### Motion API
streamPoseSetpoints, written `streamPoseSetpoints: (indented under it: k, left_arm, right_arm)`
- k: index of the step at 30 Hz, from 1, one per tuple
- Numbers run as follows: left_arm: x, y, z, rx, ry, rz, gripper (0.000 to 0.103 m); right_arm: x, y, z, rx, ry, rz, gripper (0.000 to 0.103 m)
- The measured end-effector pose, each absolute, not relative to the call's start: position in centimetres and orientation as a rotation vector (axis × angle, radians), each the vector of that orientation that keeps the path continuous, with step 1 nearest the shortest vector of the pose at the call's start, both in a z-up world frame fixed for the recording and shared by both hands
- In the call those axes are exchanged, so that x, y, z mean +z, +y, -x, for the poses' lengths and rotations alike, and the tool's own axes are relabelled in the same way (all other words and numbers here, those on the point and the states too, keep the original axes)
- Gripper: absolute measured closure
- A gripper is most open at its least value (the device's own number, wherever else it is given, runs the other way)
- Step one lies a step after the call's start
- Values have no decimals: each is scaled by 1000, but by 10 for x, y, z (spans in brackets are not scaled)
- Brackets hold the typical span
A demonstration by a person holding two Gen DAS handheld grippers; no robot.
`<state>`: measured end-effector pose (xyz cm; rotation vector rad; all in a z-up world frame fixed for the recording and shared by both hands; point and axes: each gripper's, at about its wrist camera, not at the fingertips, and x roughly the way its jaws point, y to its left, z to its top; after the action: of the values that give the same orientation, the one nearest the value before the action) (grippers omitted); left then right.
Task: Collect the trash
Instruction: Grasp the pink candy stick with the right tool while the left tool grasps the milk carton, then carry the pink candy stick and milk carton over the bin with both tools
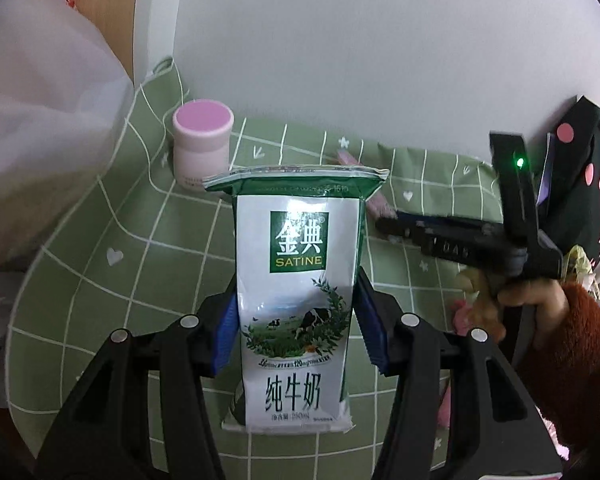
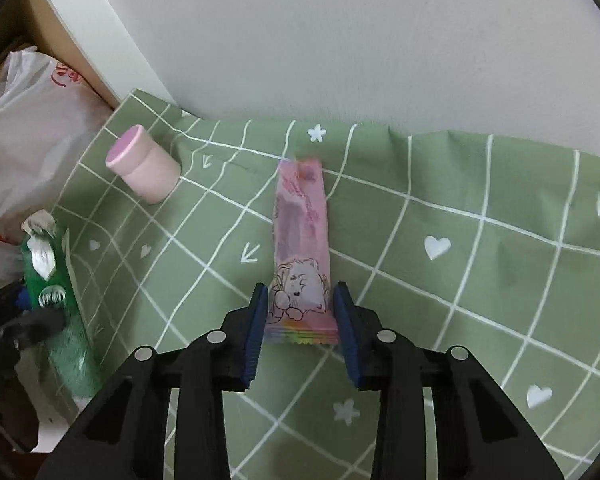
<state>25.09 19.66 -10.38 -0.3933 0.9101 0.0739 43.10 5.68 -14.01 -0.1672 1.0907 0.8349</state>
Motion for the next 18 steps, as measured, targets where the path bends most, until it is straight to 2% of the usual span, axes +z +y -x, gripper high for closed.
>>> streamPoseSetpoints:
  k: [8,18]
  left_arm:
    - [-98,198,-261,34,904,425,54]
    - [-38,155,-284,-85,738,331,54]
  right_arm:
    - [-107,27,-405,802,988,189,74]
    - [-42,-60,-362,669,849,87,74]
